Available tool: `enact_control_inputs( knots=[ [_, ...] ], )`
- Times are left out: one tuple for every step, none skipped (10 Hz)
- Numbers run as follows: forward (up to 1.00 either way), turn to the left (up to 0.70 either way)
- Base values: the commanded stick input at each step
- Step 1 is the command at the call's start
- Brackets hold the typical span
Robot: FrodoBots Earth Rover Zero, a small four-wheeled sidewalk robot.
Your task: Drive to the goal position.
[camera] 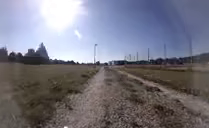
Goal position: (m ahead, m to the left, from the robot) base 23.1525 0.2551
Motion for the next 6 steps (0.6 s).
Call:
enact_control_inputs(
  knots=[
    [0.5,0.0],
    [0.5,0.0],
    [0.5,0.0],
    [0.5,0.0],
    [0.5,0.0],
    [0.5,0.0]
  ],
)
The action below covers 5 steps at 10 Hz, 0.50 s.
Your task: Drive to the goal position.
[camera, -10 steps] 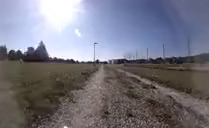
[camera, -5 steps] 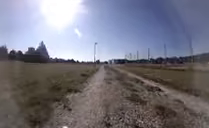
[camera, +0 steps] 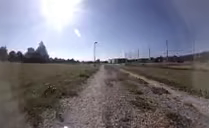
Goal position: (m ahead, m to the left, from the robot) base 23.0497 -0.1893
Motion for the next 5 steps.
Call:
enact_control_inputs(
  knots=[
    [0.5,0.0],
    [0.5,0.0],
    [0.5,0.0],
    [0.5,0.0],
    [0.5,0.0]
  ],
)
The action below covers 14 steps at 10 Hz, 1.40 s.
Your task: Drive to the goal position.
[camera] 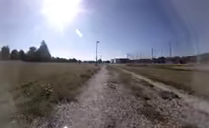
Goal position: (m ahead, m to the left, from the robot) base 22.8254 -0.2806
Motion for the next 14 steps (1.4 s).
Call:
enact_control_inputs(
  knots=[
    [0.5,0.0],
    [0.5,0.0],
    [0.5,0.0],
    [0.5,0.0],
    [0.5,0.0],
    [0.5,0.0],
    [0.5,0.0],
    [0.5,-0.42],
    [0.5,-0.5],
    [0.5,-0.5],
    [0.5,-0.5],
    [0.5,-0.35],
    [0.5,0.0],
    [0.5,0.0]
  ],
)
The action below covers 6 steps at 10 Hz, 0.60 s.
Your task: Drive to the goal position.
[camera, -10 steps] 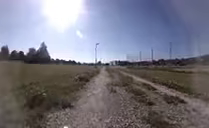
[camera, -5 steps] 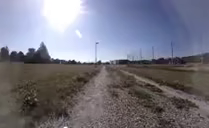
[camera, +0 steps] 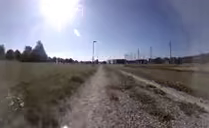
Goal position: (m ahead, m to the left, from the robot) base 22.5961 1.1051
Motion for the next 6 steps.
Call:
enact_control_inputs(
  knots=[
    [0.5,0.0],
    [0.5,0.0],
    [0.5,0.0],
    [0.5,0.0],
    [0.5,0.0],
    [0.5,0.0]
  ],
)
